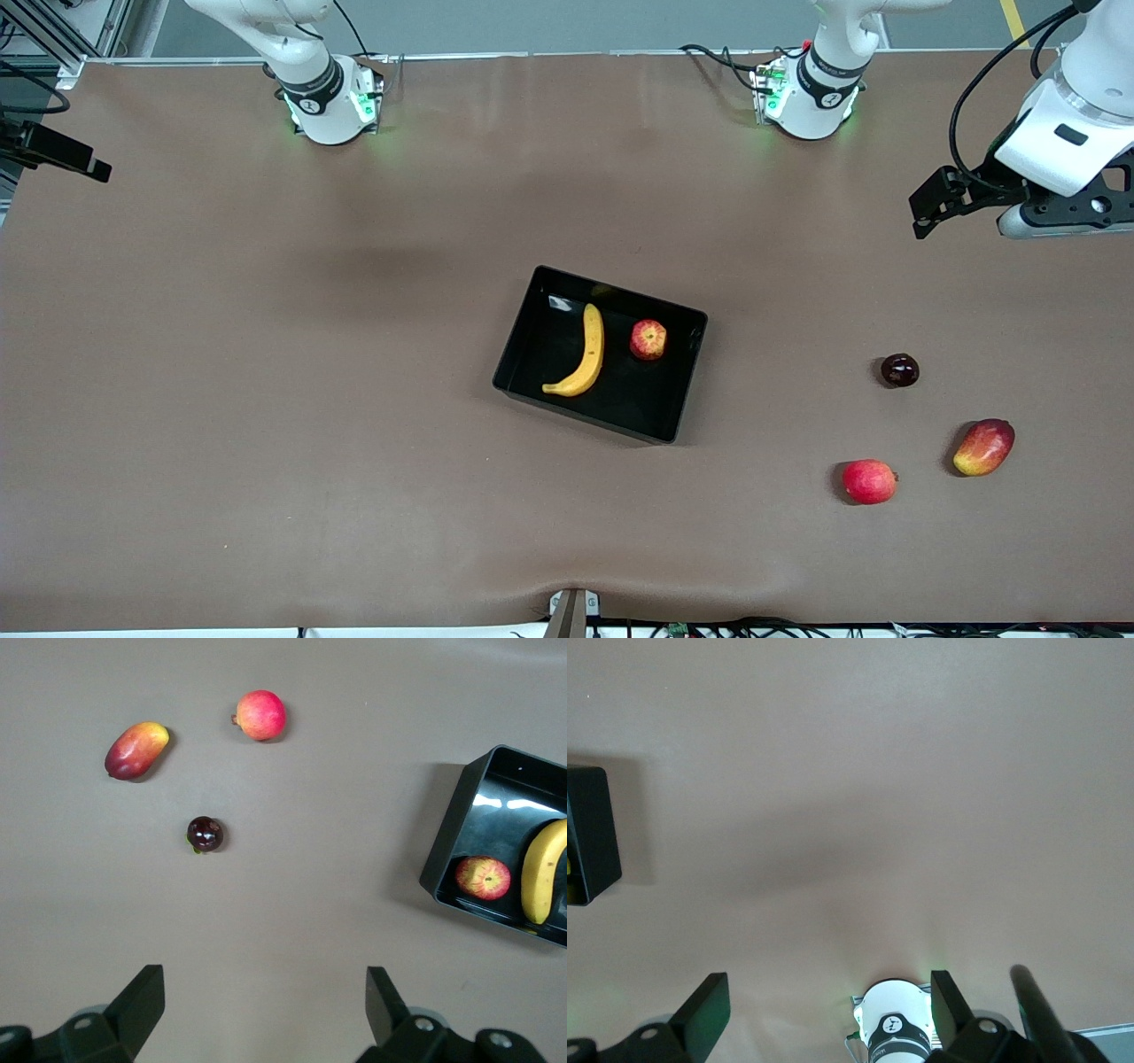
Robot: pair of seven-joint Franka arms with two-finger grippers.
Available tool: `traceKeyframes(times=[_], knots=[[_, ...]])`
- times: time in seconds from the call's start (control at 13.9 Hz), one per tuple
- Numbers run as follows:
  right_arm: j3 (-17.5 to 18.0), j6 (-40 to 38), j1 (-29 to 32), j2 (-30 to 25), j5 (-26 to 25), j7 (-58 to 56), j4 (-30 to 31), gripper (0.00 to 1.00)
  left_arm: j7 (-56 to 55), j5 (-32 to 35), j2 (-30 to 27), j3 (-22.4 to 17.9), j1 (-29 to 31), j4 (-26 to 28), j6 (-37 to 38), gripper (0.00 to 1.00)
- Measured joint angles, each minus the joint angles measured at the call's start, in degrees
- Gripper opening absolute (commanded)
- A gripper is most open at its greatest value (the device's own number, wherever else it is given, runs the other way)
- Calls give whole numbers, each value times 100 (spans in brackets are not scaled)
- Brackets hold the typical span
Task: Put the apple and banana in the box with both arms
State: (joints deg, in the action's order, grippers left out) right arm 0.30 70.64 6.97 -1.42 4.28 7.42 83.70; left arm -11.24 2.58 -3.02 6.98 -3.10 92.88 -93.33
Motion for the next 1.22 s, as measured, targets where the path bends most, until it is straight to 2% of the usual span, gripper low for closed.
traceKeyframes(times=[1.22], knots=[[0,0,0,0,0,0,0,100,10,-11,2,-1,-1,-97,26,100]])
